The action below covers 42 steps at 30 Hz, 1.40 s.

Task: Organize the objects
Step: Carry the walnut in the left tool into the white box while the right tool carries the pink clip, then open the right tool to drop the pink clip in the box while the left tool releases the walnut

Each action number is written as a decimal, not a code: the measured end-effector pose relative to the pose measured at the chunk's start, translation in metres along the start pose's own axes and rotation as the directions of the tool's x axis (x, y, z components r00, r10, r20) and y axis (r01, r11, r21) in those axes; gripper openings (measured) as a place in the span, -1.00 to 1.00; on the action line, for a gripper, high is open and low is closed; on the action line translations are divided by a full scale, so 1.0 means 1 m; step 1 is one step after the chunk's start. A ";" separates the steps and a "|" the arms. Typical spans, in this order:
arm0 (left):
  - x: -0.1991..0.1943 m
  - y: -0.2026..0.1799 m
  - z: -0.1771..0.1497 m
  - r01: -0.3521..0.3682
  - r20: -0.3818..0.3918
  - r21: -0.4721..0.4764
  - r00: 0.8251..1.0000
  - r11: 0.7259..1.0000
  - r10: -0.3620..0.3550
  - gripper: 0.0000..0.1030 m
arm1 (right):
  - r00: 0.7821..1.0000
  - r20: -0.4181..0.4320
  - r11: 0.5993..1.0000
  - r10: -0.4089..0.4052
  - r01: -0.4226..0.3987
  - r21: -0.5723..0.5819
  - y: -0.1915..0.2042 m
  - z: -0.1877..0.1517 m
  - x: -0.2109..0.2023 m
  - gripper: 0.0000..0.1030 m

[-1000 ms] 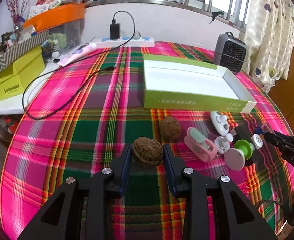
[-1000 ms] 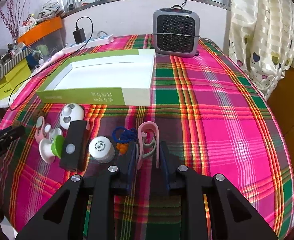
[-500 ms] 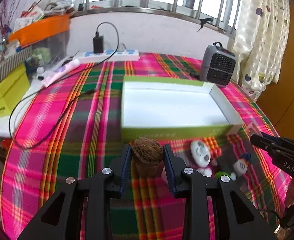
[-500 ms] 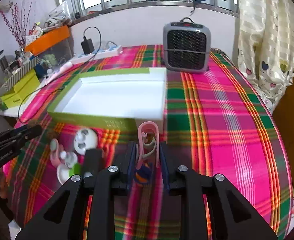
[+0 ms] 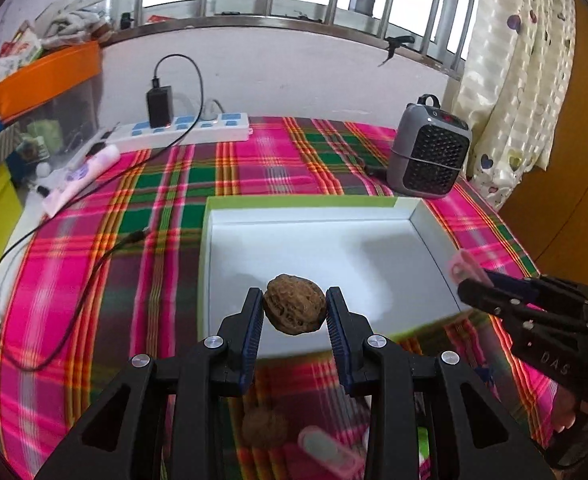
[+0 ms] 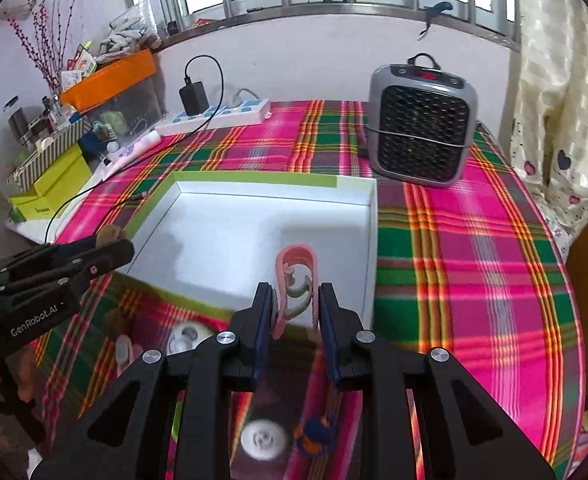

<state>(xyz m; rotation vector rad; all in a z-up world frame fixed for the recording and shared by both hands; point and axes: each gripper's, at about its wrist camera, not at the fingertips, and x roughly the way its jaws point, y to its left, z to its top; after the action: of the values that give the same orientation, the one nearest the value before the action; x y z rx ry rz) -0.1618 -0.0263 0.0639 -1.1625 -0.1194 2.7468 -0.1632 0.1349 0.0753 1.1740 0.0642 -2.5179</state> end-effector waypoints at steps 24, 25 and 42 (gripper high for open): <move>0.098 -0.003 0.052 -0.006 -0.137 0.053 0.990 0.999 0.013 -0.42 | 0.991 -0.128 1.000 -0.027 0.028 0.001 -0.003 0.047 0.085 -0.53; 0.101 -0.003 0.052 -0.008 -0.140 0.053 0.990 0.999 0.015 -0.42 | 0.991 -0.131 1.000 -0.030 0.031 0.003 -0.004 0.048 0.087 -0.53; 0.115 0.001 0.051 -0.021 -0.160 0.057 0.987 0.998 0.030 -0.42 | 0.988 -0.142 0.998 -0.059 0.060 0.004 -0.010 0.053 0.101 -0.52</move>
<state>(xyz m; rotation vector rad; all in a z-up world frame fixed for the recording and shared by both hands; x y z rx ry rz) -0.2772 -0.0082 0.0181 -1.3729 -0.0102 2.6464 -0.2643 0.1034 0.0331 1.3727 0.1278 -2.4839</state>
